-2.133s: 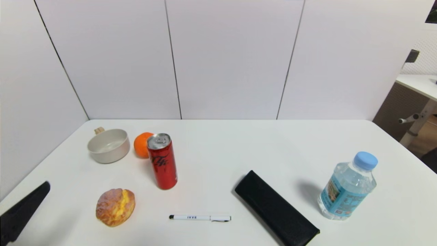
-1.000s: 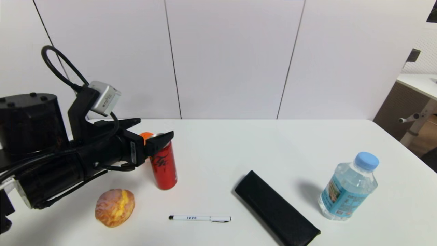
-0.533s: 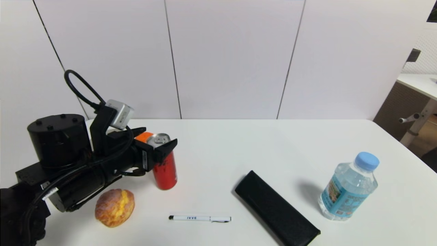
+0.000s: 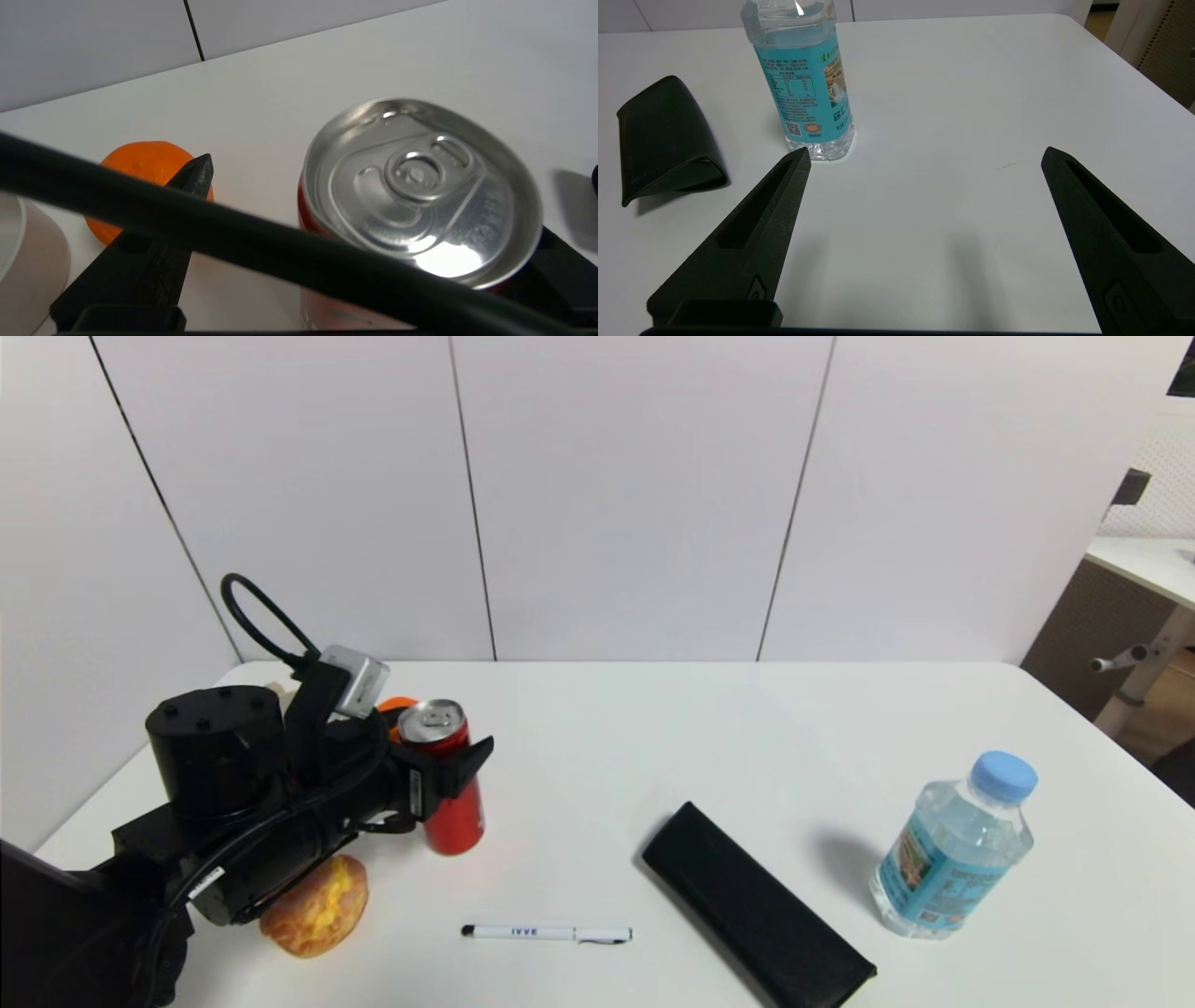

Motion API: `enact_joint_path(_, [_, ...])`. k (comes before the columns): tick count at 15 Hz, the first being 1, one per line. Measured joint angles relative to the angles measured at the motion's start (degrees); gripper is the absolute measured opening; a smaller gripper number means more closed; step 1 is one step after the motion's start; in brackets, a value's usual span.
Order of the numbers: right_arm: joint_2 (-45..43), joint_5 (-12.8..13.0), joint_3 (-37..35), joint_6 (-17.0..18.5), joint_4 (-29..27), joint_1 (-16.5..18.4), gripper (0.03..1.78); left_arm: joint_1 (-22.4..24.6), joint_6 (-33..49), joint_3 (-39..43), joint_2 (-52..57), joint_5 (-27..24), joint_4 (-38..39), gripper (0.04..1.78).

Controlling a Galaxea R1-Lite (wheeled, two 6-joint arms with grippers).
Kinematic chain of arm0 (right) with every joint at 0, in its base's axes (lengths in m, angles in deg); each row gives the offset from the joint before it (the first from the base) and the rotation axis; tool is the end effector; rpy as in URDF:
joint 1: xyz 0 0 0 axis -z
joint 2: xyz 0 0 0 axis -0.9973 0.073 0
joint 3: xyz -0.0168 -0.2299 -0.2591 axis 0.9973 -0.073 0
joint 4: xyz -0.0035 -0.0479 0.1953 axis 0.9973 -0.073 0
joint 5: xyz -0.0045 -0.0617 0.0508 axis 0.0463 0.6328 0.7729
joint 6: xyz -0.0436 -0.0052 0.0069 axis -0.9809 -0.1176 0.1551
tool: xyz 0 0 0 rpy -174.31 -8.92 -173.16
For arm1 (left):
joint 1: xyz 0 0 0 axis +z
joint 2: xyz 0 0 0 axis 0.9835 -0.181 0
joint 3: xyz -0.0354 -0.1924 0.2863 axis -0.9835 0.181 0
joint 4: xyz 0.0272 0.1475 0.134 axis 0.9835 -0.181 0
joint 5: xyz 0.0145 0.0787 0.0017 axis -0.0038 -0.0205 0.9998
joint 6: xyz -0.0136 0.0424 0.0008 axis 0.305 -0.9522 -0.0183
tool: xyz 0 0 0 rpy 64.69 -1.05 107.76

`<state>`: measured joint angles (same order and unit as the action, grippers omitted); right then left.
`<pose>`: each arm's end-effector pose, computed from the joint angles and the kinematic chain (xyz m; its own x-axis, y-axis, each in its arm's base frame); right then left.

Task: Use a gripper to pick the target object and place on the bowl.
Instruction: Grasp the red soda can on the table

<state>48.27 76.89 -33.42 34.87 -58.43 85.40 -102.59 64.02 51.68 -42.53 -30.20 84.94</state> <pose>-0.0360 -0.0011 0.0764 0.9999 -0.0109 0.0087 0.0106 0.9993 0.0358 0.2712 -0.1170 0.1663 0.8969 -0.4193 -0.1404 0.4255 0.9048 0.0164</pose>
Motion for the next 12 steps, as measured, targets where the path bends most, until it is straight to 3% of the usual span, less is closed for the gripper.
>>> enact_joint_path(12, [0.00, 0.01, 0.00, -0.04, 0.00, 0.00, 1.71, 0.06, 0.29, 0.94, -4.16, 0.00, 0.13, 1.69])
